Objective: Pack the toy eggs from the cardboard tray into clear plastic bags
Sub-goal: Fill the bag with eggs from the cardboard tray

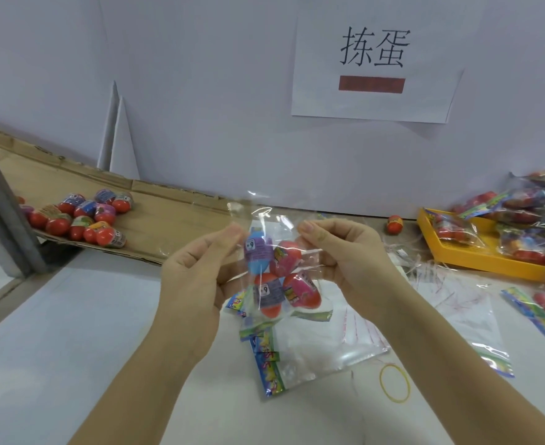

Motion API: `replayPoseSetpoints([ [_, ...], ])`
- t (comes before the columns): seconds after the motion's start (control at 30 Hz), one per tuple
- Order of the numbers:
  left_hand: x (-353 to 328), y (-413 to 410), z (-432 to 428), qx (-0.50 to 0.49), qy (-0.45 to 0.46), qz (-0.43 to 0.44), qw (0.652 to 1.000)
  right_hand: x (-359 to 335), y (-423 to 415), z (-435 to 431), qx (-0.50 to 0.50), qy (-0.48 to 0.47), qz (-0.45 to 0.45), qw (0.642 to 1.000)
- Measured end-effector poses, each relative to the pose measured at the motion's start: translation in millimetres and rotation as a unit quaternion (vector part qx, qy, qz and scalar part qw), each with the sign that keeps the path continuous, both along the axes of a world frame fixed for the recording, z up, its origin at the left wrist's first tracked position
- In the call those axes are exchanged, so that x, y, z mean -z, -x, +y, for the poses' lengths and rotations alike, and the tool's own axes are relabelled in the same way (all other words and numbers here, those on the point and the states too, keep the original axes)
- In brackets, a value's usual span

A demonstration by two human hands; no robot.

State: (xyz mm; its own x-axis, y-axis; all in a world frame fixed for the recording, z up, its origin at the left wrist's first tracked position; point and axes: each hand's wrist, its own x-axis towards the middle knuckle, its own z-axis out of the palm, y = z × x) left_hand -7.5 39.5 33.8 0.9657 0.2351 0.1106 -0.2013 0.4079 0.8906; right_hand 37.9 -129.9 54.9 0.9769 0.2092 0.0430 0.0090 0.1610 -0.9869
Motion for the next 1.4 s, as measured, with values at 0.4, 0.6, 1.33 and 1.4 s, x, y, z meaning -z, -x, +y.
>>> replayPoseSetpoints([
  [0.4, 5, 0, -2, -0.121, -0.058, 0.006, 0.991, 4, 5, 6, -0.054, 0.020, -0.008, 0.998],
  [0.6, 1, 2, -1, -0.058, -0.015, 0.005, 0.998, 5, 5, 6, -0.023, 0.002, -0.010, 1.000],
  [1.33, 2, -4, 4, 0.035, -0.024, -0.006, 0.999, -4, 2, -2, -0.016, -0.008, -0.032, 0.999],
  [1.4, 5, -4, 4, 0.018, -0.023, -0.008, 1.000, -4, 1, -3, -0.020, -0.010, -0.027, 0.999],
])
